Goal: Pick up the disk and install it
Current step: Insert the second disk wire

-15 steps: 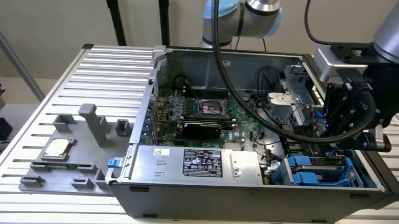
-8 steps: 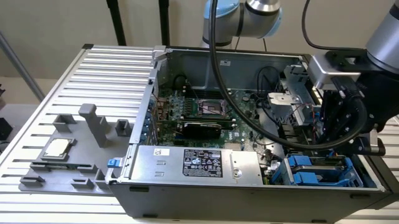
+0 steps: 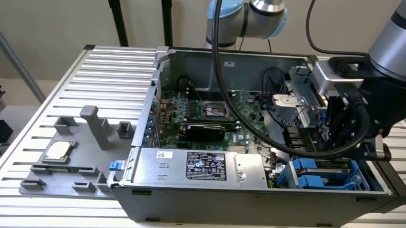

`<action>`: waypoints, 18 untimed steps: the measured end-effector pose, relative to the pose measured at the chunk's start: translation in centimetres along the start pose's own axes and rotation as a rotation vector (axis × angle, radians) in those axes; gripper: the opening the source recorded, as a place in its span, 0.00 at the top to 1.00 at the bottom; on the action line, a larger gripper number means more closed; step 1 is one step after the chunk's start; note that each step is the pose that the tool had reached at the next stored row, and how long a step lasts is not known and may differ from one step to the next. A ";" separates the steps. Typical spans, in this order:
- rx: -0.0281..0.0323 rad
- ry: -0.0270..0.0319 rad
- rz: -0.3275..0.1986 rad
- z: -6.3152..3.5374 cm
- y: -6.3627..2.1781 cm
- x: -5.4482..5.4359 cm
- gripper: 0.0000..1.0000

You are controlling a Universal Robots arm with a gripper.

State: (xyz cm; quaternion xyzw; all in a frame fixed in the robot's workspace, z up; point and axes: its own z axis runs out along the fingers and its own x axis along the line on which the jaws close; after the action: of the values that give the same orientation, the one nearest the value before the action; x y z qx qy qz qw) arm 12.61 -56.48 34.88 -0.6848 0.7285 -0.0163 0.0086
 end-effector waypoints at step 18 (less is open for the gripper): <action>0.0069 0.0095 -0.005 0.87 0.07 0.1 1.00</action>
State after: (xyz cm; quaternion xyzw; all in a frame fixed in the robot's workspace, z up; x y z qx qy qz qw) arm 12.57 -56.54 34.01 -0.6866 0.7267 -0.0221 0.0075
